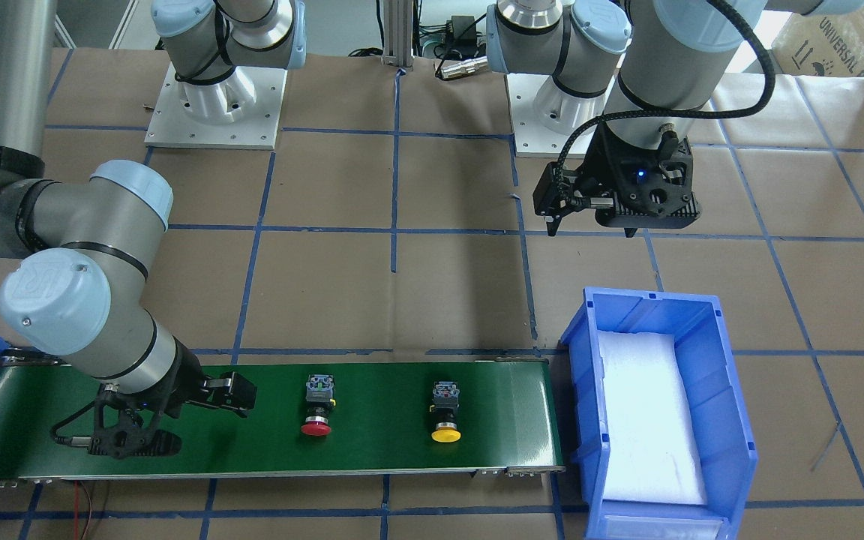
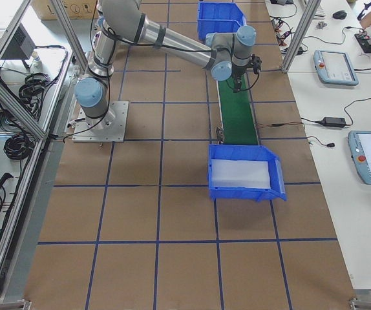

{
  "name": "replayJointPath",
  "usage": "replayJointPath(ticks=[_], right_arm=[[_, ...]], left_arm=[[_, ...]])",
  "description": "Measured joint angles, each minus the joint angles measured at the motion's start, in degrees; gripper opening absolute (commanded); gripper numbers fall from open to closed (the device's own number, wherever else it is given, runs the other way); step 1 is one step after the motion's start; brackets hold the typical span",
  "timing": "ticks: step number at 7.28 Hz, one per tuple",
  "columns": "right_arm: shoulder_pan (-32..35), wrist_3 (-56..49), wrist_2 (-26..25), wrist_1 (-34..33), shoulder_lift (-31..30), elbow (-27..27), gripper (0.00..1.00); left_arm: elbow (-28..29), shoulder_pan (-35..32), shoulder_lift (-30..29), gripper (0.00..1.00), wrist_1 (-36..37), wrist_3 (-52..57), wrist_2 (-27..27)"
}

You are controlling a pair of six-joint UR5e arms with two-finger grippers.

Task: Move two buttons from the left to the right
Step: 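Withdraw the left gripper over the bin while the right gripper lowers toward the red button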

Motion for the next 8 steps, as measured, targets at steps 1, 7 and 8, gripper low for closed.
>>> replayJointPath(ticks=[1, 7, 8], right_arm=[[0.13, 0.09, 0.0, -0.01, -0.02, 0.23, 1.0], [0.48, 0.2, -0.08, 0.08, -0.52, 1.12, 1.0], [0.48, 0.19, -0.08, 0.09, -0.54, 1.13, 1.0]], left_arm=[[-0.06, 0.03, 0.26, 1.0, -0.03, 0.01, 0.06], [-0.17, -0.04, 0.5, 1.0, -0.56, -0.19, -0.4], [-0.22, -0.04, 0.56, 1.0, -0.84, -0.1, -0.45]])
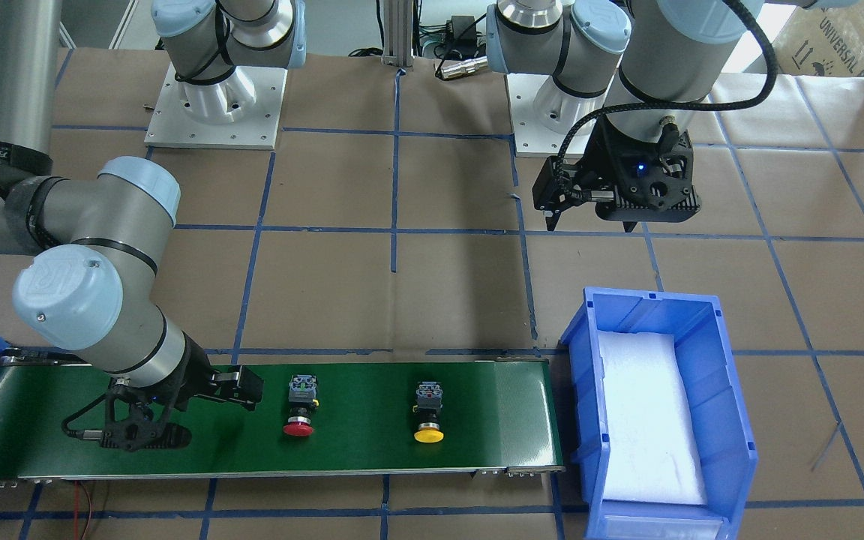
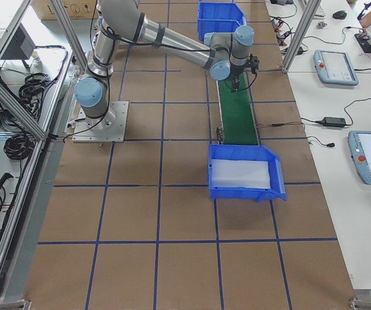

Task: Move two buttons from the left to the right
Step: 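Withdraw the left gripper over the bin while the right gripper lowers toward the red button, then grasp the red button on the belt with the right gripper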

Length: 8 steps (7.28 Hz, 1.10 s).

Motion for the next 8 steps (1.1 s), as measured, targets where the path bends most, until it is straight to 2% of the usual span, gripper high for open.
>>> replayJointPath(ticks=[4, 8], right_arm=[[0.07, 0.01, 0.11, 0.57, 0.12, 0.16, 0.99], [0.06, 0.21, 2.42, 0.54, 0.22, 0.35, 1.0]], left_arm=[[-0.24, -0.07, 0.38, 1.0, -0.89, 0.12, 0.11], [-1.16, -0.1, 0.92, 1.0, -1.12, 0.12, 0.11]])
